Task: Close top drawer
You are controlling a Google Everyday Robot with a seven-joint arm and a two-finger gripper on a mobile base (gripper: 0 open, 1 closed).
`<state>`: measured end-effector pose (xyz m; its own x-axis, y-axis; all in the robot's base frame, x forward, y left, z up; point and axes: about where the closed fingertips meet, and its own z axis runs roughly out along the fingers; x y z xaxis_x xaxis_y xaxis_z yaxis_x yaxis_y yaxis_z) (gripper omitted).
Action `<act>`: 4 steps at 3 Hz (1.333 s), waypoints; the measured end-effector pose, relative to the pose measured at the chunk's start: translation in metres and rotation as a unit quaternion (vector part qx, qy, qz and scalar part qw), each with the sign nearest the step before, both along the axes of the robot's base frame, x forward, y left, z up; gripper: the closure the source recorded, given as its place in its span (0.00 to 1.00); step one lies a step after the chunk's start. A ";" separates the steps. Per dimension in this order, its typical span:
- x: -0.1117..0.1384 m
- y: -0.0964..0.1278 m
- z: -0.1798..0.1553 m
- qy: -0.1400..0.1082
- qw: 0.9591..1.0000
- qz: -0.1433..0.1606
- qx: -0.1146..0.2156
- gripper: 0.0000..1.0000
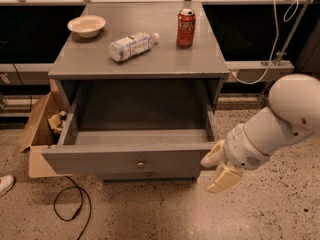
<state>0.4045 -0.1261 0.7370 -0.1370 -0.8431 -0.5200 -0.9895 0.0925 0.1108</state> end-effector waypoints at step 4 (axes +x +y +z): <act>0.065 0.028 -0.106 -0.067 0.996 -0.029 0.050 1.00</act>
Offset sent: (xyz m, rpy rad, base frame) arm 0.0724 0.0168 -0.1167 0.1354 -0.1428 -0.0941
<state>0.4693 -0.0980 0.6307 -0.1076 -0.7793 -0.6174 -0.9893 0.1452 -0.0109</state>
